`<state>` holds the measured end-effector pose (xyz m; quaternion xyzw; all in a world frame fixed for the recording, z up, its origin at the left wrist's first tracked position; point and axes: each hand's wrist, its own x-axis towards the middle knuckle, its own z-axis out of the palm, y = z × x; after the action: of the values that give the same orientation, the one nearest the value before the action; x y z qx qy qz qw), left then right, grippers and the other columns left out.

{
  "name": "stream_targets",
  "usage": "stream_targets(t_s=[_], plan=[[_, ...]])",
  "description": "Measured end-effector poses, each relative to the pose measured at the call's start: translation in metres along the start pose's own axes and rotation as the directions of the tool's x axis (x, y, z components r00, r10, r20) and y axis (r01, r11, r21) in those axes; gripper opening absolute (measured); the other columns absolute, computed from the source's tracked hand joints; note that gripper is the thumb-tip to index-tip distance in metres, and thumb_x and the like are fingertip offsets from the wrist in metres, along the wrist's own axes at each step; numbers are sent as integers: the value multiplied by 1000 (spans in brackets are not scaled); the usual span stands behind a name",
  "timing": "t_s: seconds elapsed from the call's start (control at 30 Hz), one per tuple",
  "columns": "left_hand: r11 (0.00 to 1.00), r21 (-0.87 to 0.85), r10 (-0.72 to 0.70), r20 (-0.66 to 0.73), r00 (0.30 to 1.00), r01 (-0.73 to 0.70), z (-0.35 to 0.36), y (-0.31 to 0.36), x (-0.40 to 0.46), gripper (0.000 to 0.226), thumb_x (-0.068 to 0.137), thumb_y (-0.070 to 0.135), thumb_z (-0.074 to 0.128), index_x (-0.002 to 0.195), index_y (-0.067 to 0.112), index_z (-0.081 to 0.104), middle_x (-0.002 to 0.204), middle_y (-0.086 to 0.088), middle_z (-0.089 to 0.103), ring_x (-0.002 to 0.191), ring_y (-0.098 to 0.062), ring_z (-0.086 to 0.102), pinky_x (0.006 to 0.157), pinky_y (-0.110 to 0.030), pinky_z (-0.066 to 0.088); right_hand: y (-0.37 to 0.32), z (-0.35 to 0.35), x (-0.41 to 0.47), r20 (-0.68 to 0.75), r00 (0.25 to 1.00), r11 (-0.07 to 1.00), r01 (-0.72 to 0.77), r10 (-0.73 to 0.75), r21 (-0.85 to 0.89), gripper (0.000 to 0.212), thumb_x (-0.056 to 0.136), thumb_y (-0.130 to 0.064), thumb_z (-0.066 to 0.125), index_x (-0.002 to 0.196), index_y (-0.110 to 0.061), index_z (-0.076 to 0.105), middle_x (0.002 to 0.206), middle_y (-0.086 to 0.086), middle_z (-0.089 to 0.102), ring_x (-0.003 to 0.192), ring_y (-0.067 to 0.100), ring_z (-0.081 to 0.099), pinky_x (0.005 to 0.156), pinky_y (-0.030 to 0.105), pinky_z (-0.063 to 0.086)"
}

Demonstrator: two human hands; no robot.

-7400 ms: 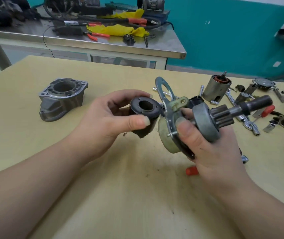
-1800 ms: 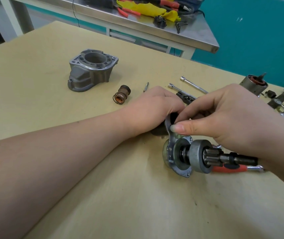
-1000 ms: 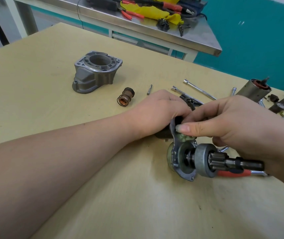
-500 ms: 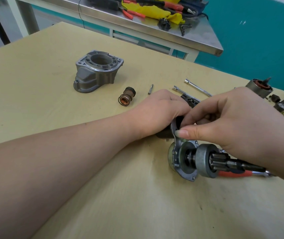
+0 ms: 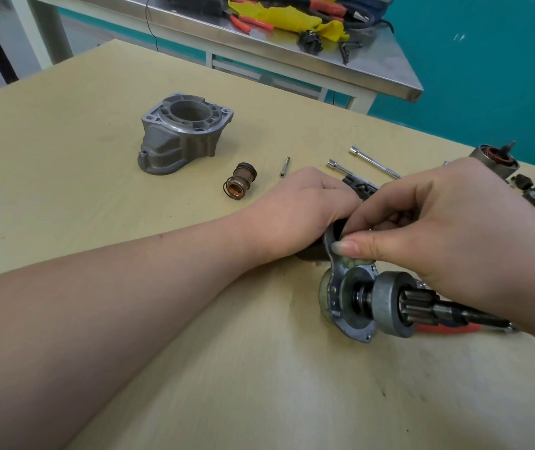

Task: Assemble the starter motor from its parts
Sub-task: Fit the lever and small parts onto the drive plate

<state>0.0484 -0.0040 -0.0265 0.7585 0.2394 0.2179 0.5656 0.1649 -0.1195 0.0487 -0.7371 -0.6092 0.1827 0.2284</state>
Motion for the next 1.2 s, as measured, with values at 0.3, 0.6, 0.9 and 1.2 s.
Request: stream_targets(t_s=[0.3,0.6,0.9,1.2], plan=[[998,-63,10,7,1000,-10,2,1,-1,36,87,8,56,53,18,52,52,7,42,52,-6,37,47,-18,29,-4,0,2,69,997,999,-42,41,13,13,60,-46,89,67,-45,78,58,-15,68,50,-4,57,47,5,40],[996,-89,16,40,999,-13,0,-2,-2,41,97,-4,55,59,13,60,51,7,45,51,-6,37,48,-19,31,-18,-2,-7,92,992,839,126,-90,-529,32,75,-65,48,89,-44,66,77,-17,61,80,6,54,65,34,48],[994,-102,30,39,999,-26,1,0,-1,55,94,-9,53,49,21,47,50,12,37,50,-2,33,50,-17,29,-33,-2,-8,229,967,635,247,-111,-732,35,103,-51,27,124,-38,52,100,-13,47,97,6,42,55,11,24],[997,-82,14,47,999,-10,1,0,-1,47,93,-7,54,51,14,57,48,11,42,49,-4,35,49,-15,31,-30,-9,-3,225,972,728,206,-73,-654,40,81,-66,36,105,-52,66,92,-18,63,96,11,56,76,34,52]])
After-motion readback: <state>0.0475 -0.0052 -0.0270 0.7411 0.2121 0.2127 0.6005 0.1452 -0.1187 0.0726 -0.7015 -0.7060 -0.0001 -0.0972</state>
